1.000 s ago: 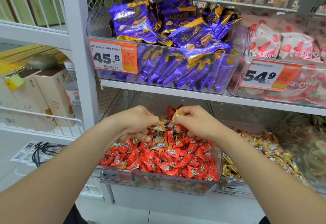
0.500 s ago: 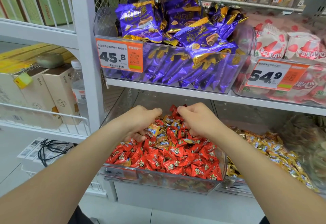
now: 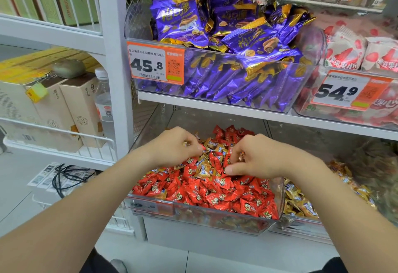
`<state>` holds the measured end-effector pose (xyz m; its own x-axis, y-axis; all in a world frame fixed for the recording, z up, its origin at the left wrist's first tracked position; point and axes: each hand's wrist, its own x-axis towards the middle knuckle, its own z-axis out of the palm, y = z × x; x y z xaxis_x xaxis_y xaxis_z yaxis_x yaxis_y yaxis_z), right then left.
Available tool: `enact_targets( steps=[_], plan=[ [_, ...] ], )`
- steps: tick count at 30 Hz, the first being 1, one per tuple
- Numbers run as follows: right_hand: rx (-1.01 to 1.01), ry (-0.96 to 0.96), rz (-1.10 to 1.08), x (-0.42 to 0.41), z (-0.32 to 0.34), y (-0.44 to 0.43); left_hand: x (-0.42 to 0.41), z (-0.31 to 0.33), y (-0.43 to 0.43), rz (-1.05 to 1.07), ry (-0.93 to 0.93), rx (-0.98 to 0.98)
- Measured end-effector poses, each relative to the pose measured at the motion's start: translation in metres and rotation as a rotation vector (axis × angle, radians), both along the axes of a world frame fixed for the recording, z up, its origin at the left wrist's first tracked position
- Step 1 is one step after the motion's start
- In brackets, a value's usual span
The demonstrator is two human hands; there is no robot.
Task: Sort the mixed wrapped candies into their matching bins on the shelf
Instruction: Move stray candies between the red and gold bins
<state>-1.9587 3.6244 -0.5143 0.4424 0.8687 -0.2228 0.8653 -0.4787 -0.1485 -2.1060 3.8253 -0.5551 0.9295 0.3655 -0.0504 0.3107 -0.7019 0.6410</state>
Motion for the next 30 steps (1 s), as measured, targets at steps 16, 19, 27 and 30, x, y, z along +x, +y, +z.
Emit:
enact_targets(
  steps=[16, 19, 27, 30],
  plan=[
    [0.357, 0.111, 0.09, -0.018, -0.012, 0.013, 0.015, -0.026, -0.021, -0.249, 0.24, 0.446],
    [0.418, 0.169, 0.13, -0.026, -0.027, 0.025, 0.013, -0.026, -0.019, -0.238, 0.224, 0.438],
    [0.091, -0.093, 0.14, 0.002, -0.053, 0.032, 0.004, -0.014, -0.01, -0.186, 0.119, 0.296],
    [0.055, -0.114, 0.18, -0.003, -0.055, 0.035, 0.001, -0.005, -0.007, -0.115, 0.073, 0.246]
  ],
)
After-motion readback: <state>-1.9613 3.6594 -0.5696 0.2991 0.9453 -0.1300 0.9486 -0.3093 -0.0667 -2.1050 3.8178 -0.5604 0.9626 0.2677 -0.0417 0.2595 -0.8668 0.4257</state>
